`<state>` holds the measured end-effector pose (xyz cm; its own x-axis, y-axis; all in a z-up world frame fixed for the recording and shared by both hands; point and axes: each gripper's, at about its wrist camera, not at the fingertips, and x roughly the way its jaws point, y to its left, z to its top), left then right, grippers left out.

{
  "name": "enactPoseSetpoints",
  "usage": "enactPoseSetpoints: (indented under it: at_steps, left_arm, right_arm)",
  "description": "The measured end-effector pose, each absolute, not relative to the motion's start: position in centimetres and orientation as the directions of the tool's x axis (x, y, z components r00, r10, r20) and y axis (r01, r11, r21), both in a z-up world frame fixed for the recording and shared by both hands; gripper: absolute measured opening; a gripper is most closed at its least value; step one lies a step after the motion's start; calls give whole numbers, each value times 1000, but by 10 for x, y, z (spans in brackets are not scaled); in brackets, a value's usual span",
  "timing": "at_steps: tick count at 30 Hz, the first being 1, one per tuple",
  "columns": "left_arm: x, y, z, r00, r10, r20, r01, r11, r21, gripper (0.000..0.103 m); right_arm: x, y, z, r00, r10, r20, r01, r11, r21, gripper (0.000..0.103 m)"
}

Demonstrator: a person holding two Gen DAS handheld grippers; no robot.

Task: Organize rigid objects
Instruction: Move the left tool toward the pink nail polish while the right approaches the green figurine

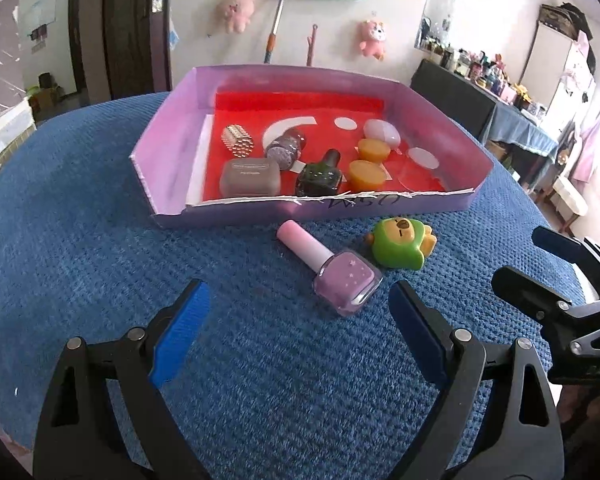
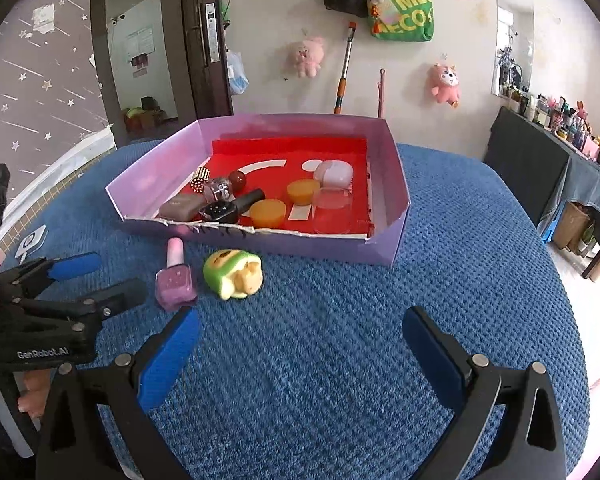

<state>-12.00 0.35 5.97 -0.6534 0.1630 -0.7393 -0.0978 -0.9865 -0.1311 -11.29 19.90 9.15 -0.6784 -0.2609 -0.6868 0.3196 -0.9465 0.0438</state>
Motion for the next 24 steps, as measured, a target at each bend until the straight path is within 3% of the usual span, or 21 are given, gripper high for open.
enactPoseSetpoints:
  at_steps: [14, 24]
  left_arm:
    - [-156, 27, 34, -558, 164, -813, -121, -986, -116, 91]
    - [-135, -27, 34, -568, 179, -803, -92, -984, -155, 93]
  right_arm:
    - [-141, 215, 89, -663, -256, -703, 276, -957, 88, 103]
    - [-156, 196, 75, -624, -293, -724, 296, -947, 127, 103]
